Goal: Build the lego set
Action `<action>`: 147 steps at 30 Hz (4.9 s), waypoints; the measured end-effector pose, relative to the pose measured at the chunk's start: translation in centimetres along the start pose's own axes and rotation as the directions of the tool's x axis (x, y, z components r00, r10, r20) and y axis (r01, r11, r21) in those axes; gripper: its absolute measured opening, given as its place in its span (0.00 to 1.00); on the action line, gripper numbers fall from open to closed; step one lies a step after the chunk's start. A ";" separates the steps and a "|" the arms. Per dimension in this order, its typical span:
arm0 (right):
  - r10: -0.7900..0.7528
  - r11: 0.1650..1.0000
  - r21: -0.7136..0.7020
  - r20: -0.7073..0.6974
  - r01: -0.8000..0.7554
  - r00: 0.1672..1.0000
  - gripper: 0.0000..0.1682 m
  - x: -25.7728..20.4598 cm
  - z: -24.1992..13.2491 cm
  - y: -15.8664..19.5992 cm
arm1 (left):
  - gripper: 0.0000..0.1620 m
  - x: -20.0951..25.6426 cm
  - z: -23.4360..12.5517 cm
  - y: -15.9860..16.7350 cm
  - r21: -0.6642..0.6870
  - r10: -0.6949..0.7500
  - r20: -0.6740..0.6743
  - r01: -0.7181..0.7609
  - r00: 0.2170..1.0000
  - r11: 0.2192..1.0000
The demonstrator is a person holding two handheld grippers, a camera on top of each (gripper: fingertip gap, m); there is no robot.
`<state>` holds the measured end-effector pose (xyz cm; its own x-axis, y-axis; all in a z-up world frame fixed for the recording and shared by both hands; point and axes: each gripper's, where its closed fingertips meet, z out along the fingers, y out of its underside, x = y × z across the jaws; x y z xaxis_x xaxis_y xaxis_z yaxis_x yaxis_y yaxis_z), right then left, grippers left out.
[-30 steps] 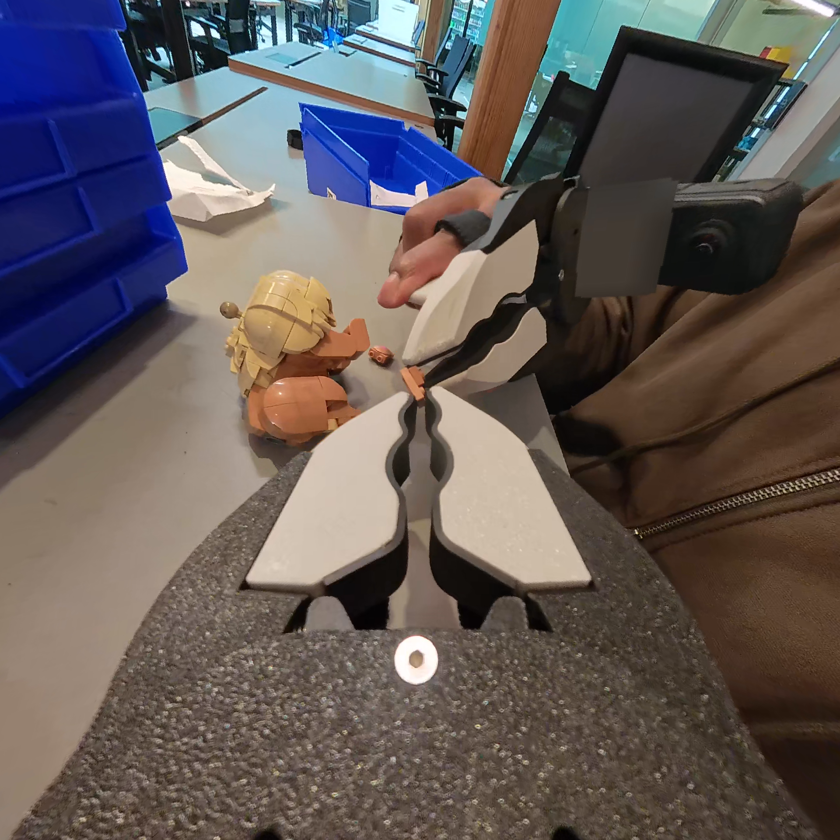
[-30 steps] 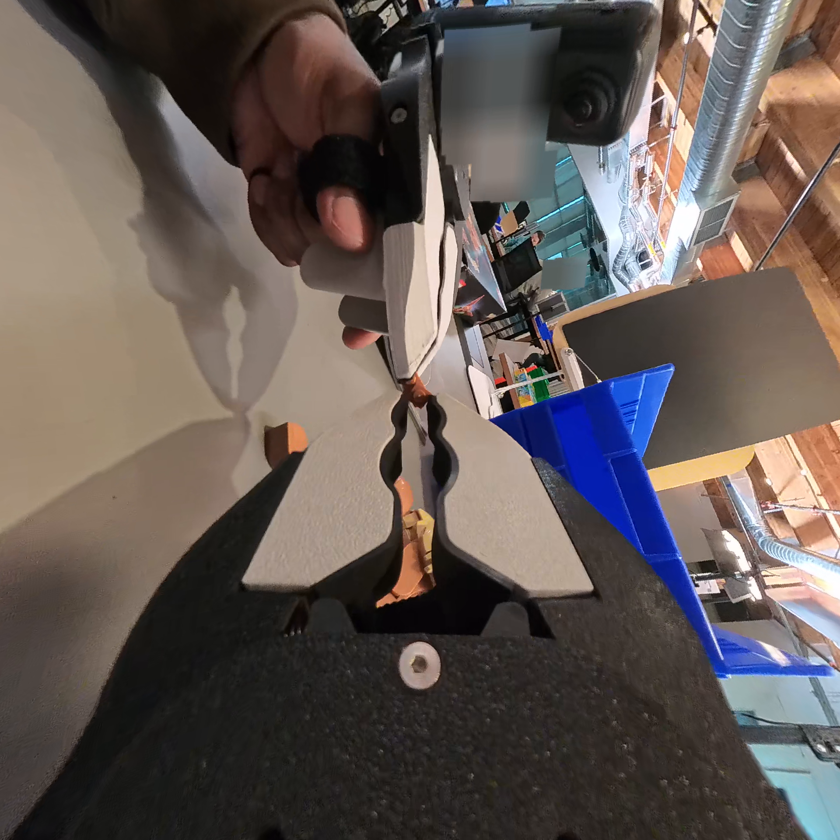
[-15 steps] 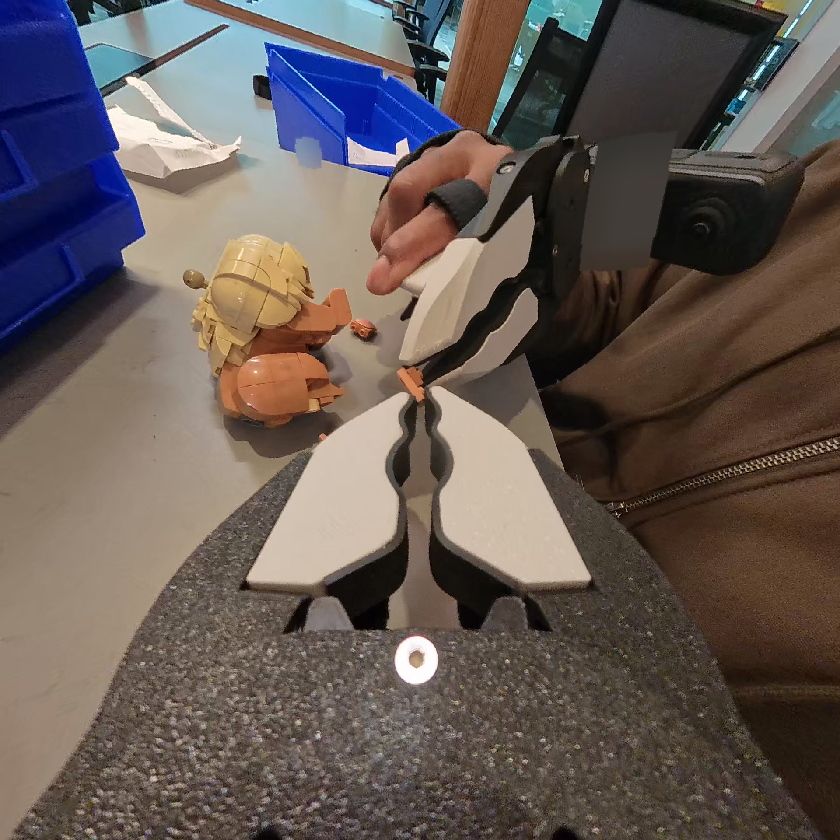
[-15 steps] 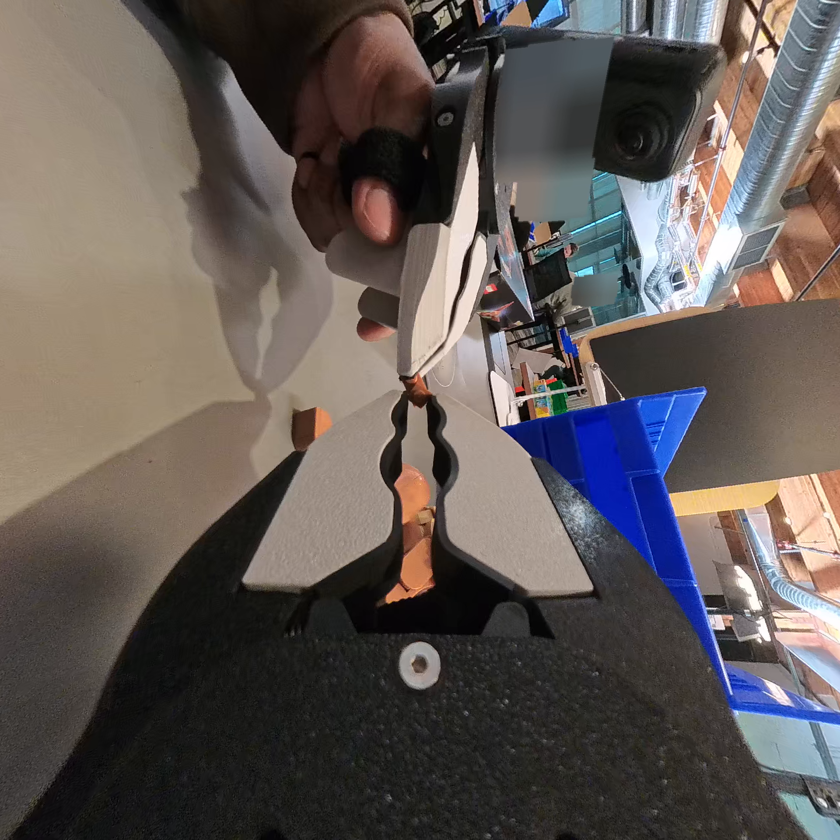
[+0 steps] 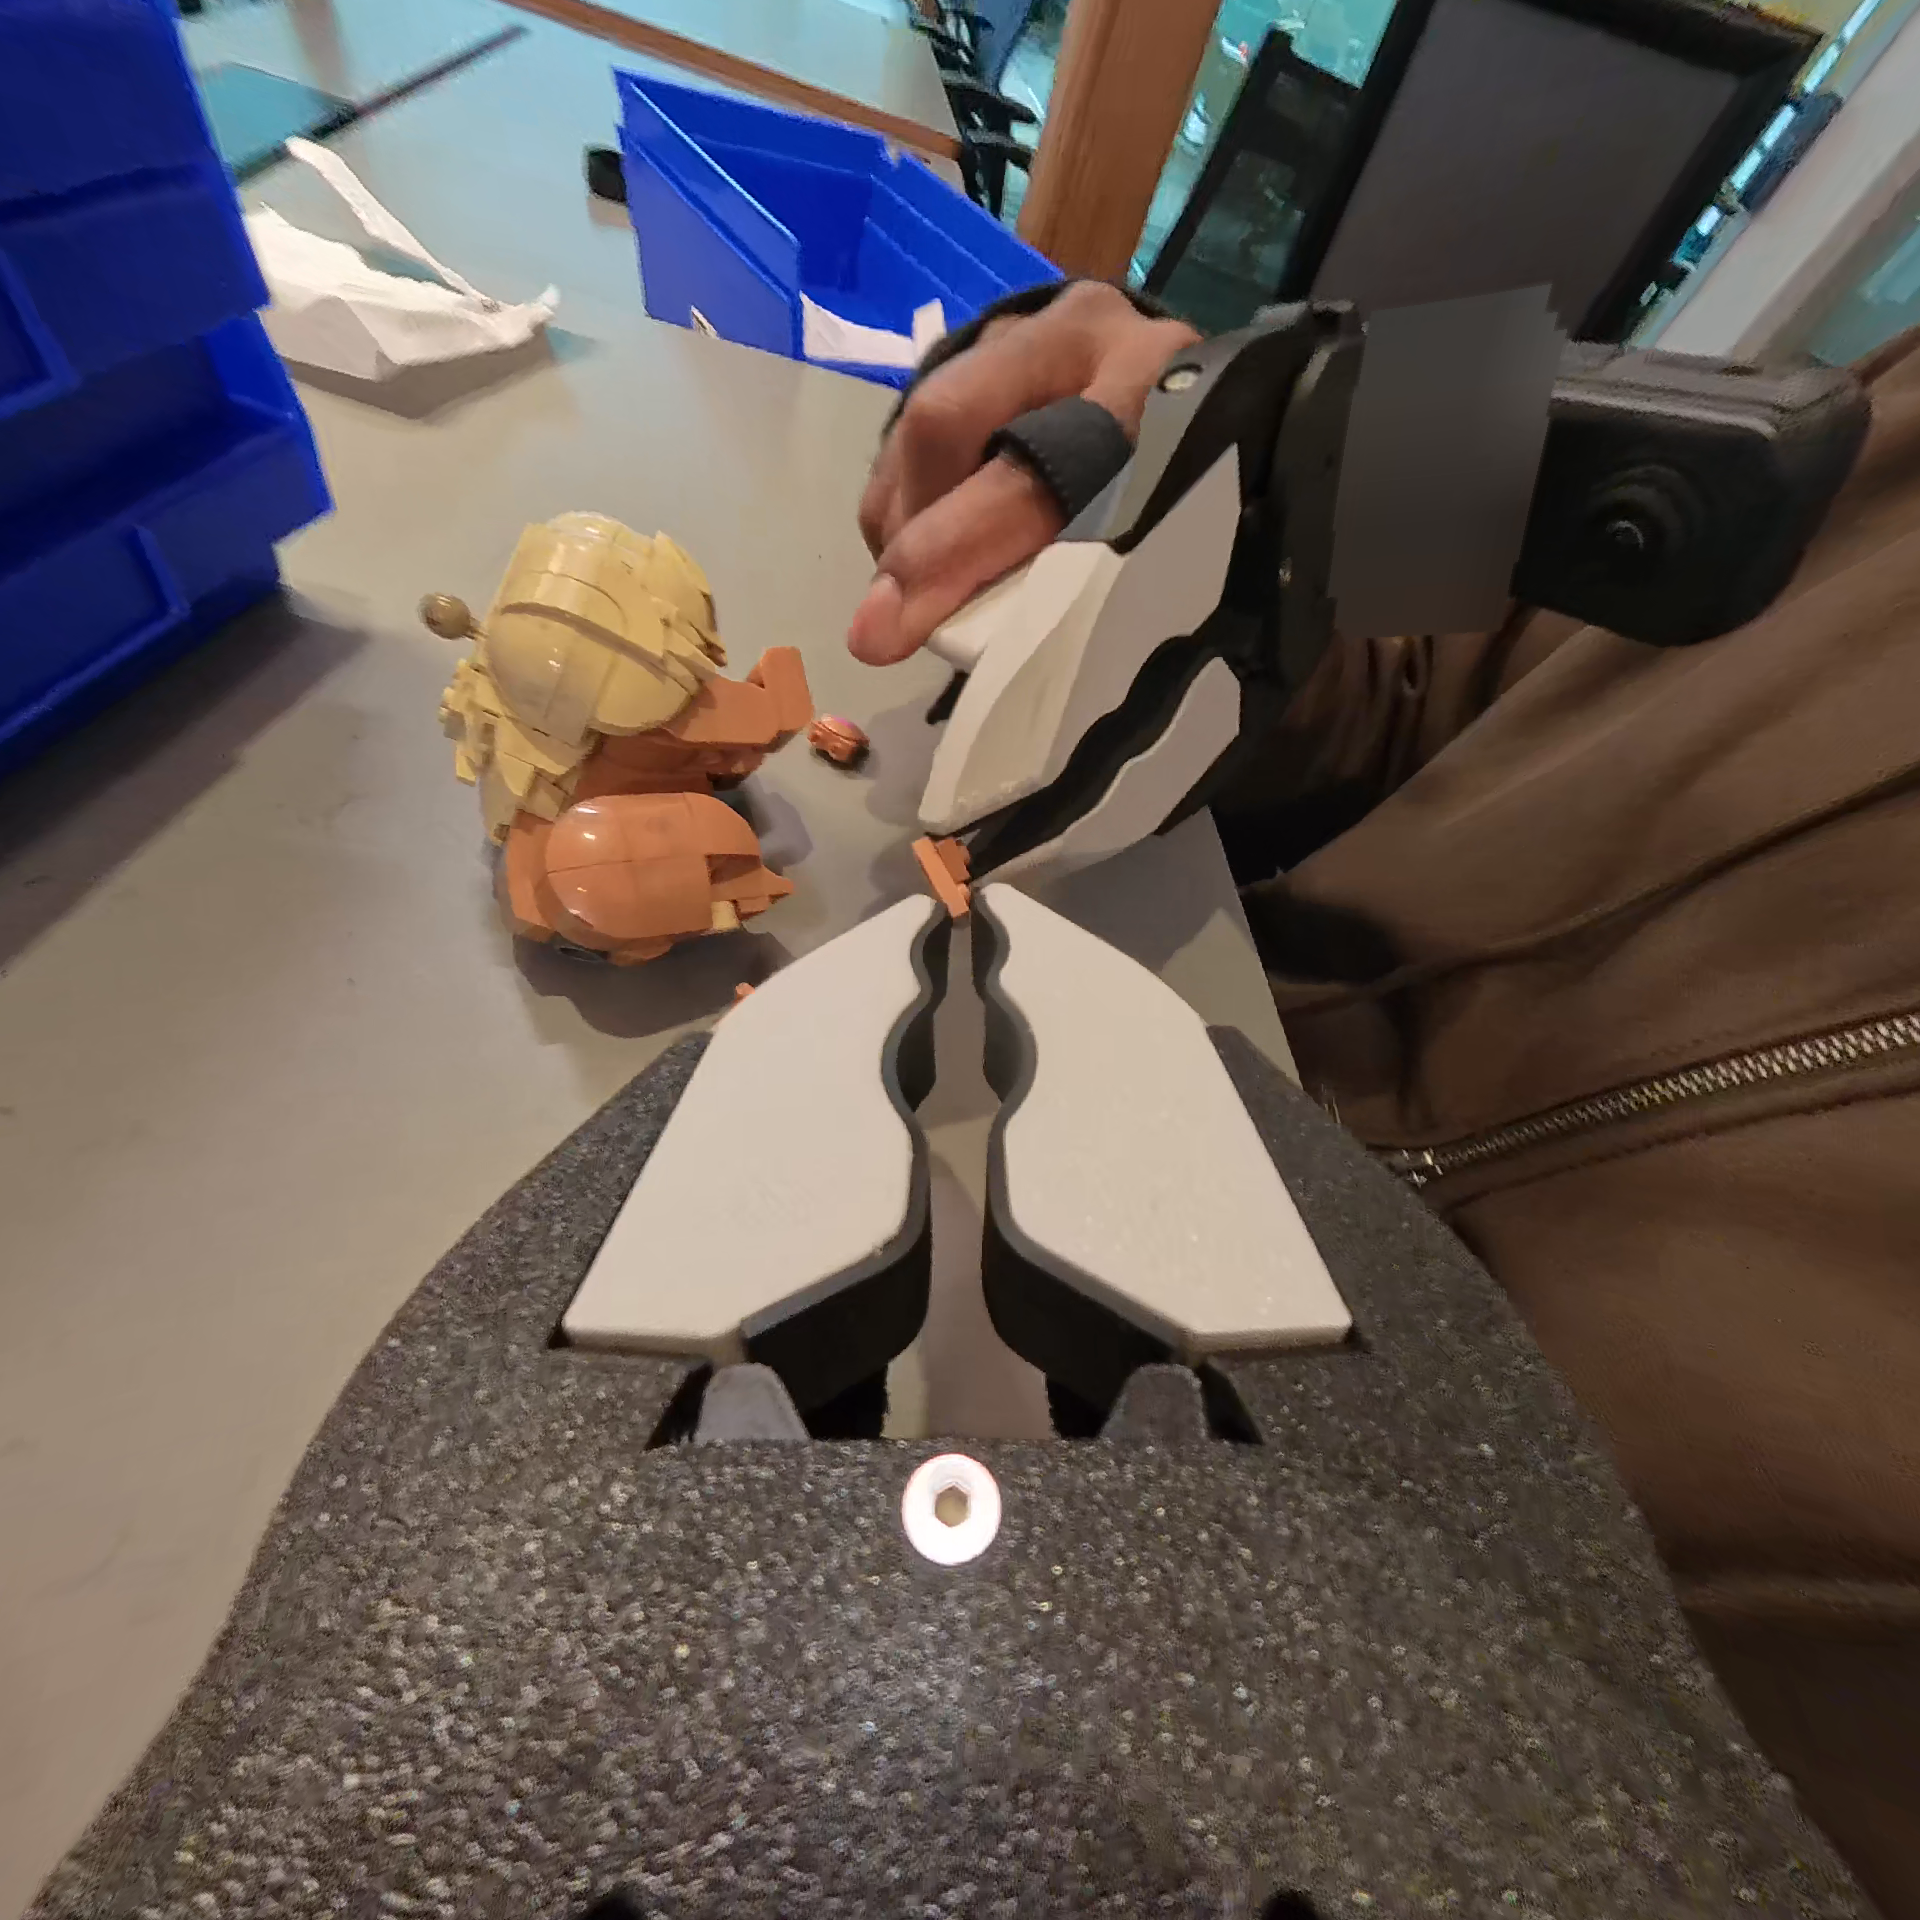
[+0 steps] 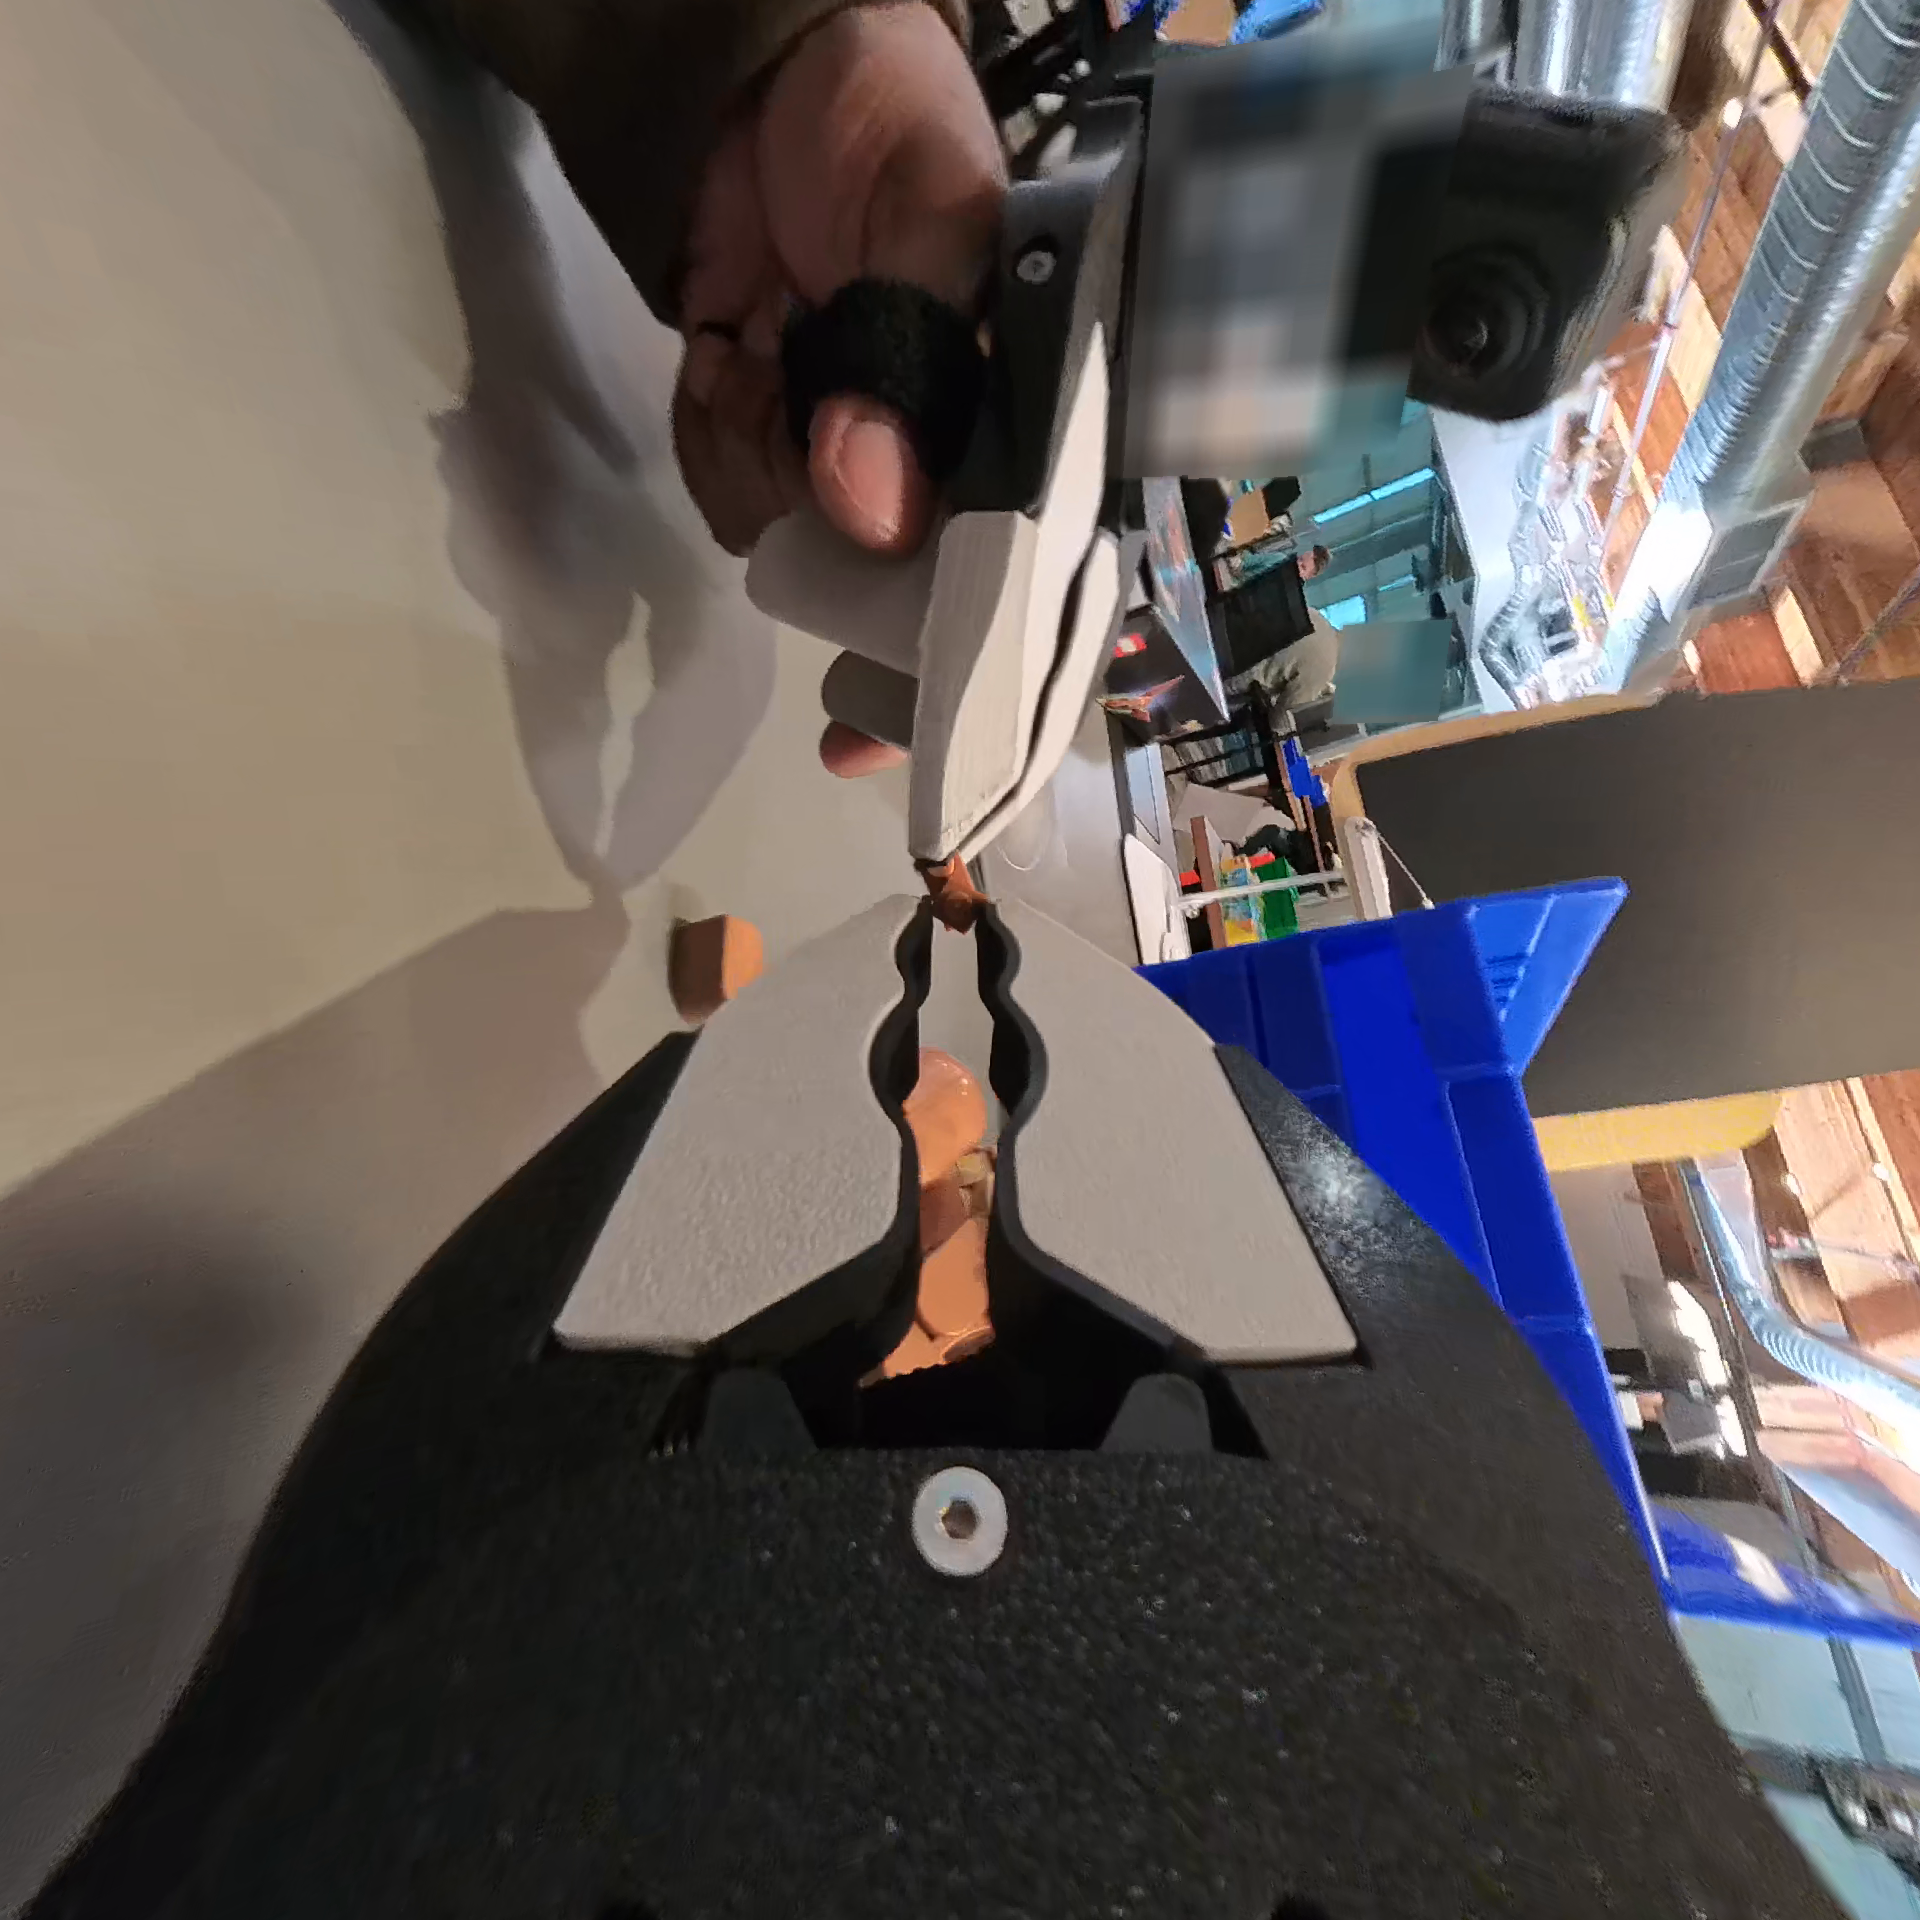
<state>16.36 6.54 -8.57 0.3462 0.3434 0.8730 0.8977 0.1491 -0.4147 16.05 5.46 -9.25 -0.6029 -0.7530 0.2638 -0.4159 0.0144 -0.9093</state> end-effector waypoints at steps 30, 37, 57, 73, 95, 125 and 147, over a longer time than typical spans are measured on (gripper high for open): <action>-0.111 0.986 -0.145 -0.216 0.081 0.970 0.11 1.6 1.2 0.8 | 0.03 -1.4 -0.2 -1.1 0.076 -0.087 0.100 0.079 0.991 0.994; -0.211 0.964 -0.206 -0.197 0.170 0.957 0.06 1.2 1.5 1.3 | 0.02 -1.6 -0.1 -0.7 0.047 -0.078 0.127 0.072 0.989 0.996; -0.041 0.988 -0.148 0.031 0.045 0.999 0.06 -0.9 1.5 2.0 | 0.02 -3.5 -0.3 1.3 -0.361 0.507 0.360 -0.385 0.783 0.850; 0.173 0.952 -0.150 -0.449 -0.265 0.876 0.06 20.5 -0.7 5.8 | 0.03 -4.2 -0.9 0.9 -0.262 0.363 0.377 -0.278 0.852 0.924; -0.129 0.991 -0.018 0.129 0.132 0.983 0.20 4.8 -0.4 0.2 | 0.03 -0.3 -2.8 -3.2 0.150 0.077 0.076 -0.087 0.994 0.985; 0.311 0.841 -0.225 -0.543 -0.493 0.779 0.13 26.2 1.4 12.2 | 0.10 -3.2 -4.2 -3.8 0.226 -0.016 0.200 -0.030 0.980 0.974; 0.783 0.603 -0.395 0.127 -0.693 0.609 0.13 -3.2 -7.9 12.1 | 0.10 -2.2 -1.1 -2.3 0.134 0.065 0.193 -0.092 0.979 0.987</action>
<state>28.30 -0.05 -14.33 0.8791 0.4438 0.1741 0.4090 -0.5144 -0.7538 17.55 7.79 -7.33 -0.4855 -0.8634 0.1371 -0.2641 -0.0046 -0.9645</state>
